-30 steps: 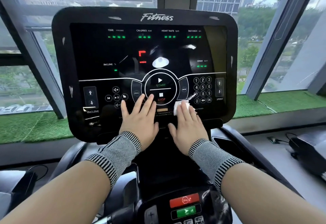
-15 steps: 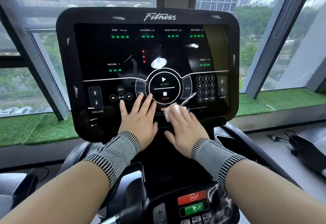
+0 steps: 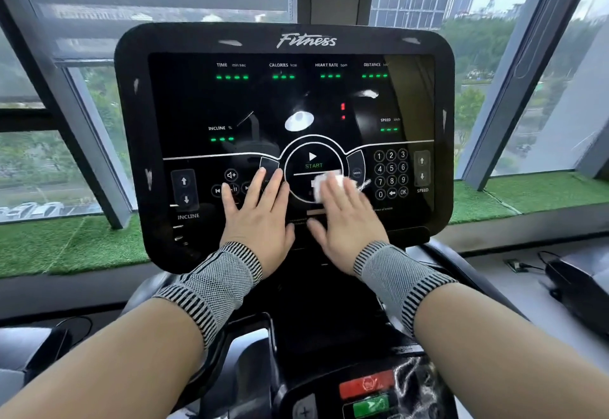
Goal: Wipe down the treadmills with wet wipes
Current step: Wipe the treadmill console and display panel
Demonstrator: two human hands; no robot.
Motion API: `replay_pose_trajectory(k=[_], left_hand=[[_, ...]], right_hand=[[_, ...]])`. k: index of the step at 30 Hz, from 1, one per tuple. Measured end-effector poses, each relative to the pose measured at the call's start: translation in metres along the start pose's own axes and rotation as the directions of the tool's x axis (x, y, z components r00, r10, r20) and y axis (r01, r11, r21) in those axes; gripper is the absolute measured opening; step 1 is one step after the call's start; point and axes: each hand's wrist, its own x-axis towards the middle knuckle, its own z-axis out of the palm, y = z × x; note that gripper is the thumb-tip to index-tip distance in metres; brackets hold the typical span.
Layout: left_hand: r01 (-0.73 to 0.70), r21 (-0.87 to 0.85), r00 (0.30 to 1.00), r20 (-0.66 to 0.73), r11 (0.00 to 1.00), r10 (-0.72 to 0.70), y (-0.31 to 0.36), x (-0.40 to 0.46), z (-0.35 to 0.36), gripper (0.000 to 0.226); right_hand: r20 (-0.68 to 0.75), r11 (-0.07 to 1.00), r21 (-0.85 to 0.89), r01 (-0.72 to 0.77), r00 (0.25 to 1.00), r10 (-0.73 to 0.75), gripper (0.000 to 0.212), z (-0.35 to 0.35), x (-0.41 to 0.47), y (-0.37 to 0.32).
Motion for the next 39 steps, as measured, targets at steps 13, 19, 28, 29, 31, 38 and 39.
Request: replay_pose_trajectory(k=[13,19,28,29,31,38,39], left_hand=[[-0.025,0.015,1.0,0.008,1.0,0.025,-0.005,0.003,0.0,0.07],[-0.035,0.01,0.999,0.017,0.999,0.035,-0.007,0.001,-0.001,0.071],[-0.05,0.008,0.999,-0.012,0.999,0.051,-0.007,0.0,-0.001,0.071],[-0.052,0.01,0.999,-0.007,0.999,0.053,-0.007,-0.001,-0.001,0.071],[-0.058,0.011,0.998,0.007,0.998,0.058,-0.009,-0.003,0.0,0.071],[-0.066,0.024,0.997,0.027,0.998,0.065,-0.009,-0.008,0.001,0.071],[-0.069,0.028,0.997,0.028,0.997,0.068,-0.01,-0.009,0.002,0.071]], right_hand=[[-0.075,0.998,-0.022,0.055,0.996,-0.057,0.074,-0.012,0.032,-0.014],[-0.108,0.994,0.052,0.096,0.99,-0.09,0.066,-0.025,0.044,-0.025],[-0.122,0.996,0.086,0.016,0.992,-0.006,0.063,-0.025,0.044,-0.019],[-0.135,0.994,0.105,-0.033,0.99,0.047,0.064,-0.024,0.042,-0.018],[-0.095,0.998,0.047,0.037,0.995,-0.032,0.067,-0.019,0.037,-0.021],[-0.048,0.999,0.027,0.017,0.999,-0.016,0.069,-0.003,0.018,-0.023],[-0.026,0.998,-0.004,0.061,0.998,-0.061,0.071,0.0,0.015,-0.025]])
